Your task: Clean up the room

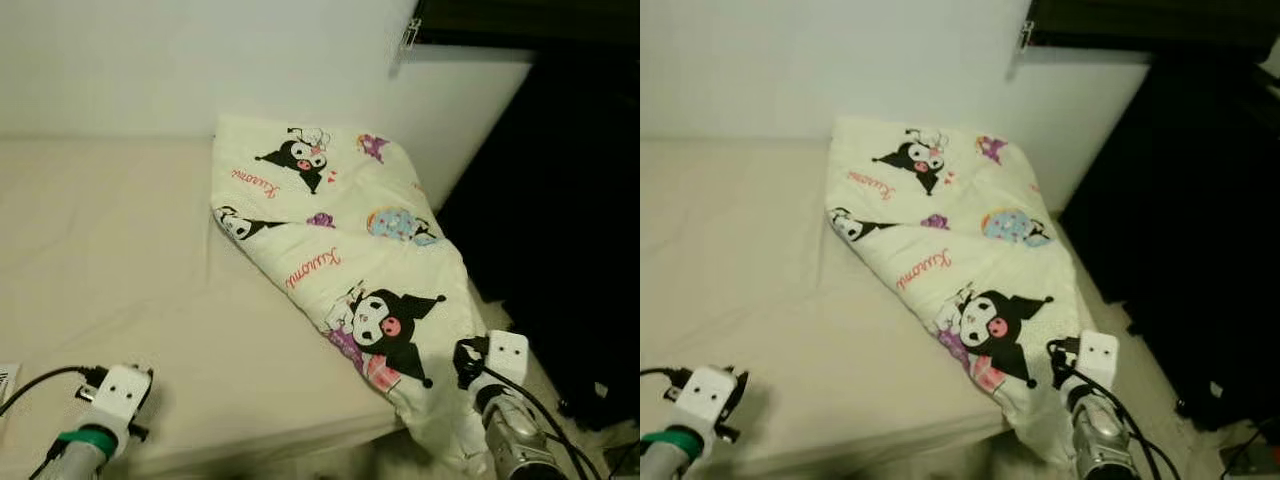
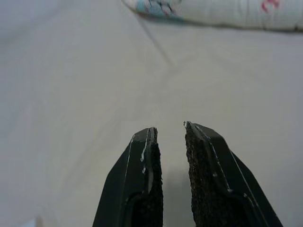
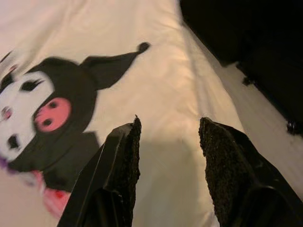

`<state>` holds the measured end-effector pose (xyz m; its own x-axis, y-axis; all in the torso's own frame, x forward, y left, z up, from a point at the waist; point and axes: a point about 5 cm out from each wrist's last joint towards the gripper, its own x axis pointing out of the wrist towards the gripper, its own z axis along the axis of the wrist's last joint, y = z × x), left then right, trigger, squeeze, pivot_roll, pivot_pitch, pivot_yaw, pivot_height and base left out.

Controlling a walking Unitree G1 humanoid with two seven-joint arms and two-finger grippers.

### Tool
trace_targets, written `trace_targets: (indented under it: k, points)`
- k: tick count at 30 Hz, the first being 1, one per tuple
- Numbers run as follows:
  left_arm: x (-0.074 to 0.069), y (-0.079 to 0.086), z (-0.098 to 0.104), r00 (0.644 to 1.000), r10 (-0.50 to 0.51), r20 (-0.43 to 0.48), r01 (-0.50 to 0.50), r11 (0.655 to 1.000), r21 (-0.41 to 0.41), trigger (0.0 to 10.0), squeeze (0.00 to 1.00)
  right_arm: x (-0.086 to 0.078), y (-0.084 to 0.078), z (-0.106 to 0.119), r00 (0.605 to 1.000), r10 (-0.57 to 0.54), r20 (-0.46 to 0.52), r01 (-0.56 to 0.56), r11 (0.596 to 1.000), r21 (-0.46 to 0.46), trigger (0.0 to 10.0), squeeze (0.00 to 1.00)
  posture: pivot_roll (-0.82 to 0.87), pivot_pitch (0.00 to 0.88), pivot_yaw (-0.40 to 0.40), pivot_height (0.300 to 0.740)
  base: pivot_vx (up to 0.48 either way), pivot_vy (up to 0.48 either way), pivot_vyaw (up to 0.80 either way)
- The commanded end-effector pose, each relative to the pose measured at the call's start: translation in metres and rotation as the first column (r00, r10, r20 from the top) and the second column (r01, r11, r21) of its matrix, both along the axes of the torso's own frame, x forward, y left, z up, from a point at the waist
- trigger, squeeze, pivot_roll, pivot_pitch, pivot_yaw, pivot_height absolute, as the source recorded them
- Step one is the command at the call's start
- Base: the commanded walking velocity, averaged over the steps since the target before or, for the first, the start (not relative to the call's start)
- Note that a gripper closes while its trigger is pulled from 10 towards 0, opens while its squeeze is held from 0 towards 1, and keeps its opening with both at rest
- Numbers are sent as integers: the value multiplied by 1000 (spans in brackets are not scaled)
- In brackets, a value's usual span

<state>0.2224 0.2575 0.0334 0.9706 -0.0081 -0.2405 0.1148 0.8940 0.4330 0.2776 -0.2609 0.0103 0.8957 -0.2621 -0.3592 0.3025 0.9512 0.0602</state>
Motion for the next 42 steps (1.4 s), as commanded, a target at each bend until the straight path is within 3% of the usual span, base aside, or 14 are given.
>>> trace_targets:
  k: [1,9,17,25,29,42]
  points:
    - [-1,-3,3,1000,-6,-9,6,1000,-15,10000,0,1,-1,0,1000,-14,8,14,999,36,10000,0,234,92,-60,740,0,0,0]
    - [7,-23,6,1000,-29,-4,29,998,-48,10000,0,9,22,0,999,7,34,-10,995,95,10000,0,226,87,-67,696,0,0,0]
    - [5,-26,2,1000,-20,-20,19,998,-56,10000,0,13,27,2,999,24,36,-28,995,96,10000,0,228,83,-76,666,0,0,0]
    - [1,-27,-5,997,42,-59,-48,995,-92,10000,0,16,35,2,998,50,36,-53,994,100,10000,0,233,83,-81,666,0,0,0]
    - [-1,-27,-7,996,52,-69,-59,994,-95,10000,0,18,36,4,998,35,43,-39,995,94,10000,0,231,89,-78,666,0,0,0]
    - [0,-25,-9,994,64,-84,-71,994,-85,10000,0,22,22,12,997,-42,64,38,997,63,10000,0,226,91,-75,597,0,0,0]
